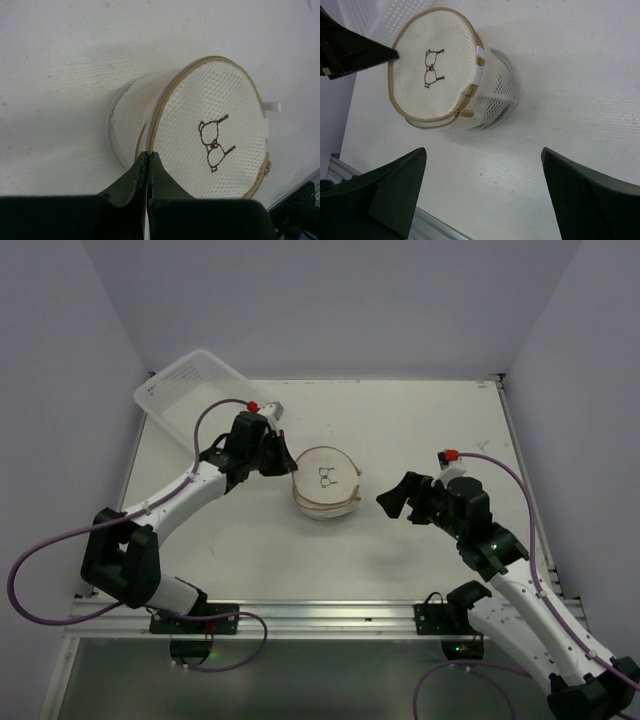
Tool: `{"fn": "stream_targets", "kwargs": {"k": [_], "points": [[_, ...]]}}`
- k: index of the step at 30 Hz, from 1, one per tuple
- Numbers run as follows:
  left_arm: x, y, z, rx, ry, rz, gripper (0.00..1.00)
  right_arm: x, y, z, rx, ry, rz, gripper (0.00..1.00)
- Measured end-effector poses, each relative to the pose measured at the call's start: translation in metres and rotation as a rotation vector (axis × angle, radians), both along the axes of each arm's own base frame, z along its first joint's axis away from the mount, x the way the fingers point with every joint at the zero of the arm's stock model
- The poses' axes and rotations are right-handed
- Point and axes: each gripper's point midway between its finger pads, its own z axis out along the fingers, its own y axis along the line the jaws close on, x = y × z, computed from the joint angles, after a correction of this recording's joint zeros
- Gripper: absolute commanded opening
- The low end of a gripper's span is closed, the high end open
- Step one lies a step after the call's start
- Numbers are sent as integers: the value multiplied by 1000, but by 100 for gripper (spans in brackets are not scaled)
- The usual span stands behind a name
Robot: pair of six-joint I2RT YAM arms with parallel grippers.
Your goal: Unzip the laundry bag and remove the bra
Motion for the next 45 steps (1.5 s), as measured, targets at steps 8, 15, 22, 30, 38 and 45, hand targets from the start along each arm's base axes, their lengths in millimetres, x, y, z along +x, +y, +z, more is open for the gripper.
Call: {"fn": "stream_targets", "kwargs": {"k": [8,15,22,30,38,45], "points": [[14,-18,71,-95,-142,-33,7,0,-5,3,-6,-13,-22,99],[-14,-85,110,-190,-191,-184,19,-2,-22,26,10,-97,-103,99],[-57,-171,102,-263,-134,-348,51,-16,-55,68,94,-261,-248,99],[-118,-224,67,-216,-73,-511,89,-29,-90,80,127,-334,-403,99],[-116,-215,69,-81,-164,-478,95,-31,-105,67,122,-317,-487,99],[-59,-156,67,108,-199,-273,87,-17,-86,41,61,-193,-428,99]]}}
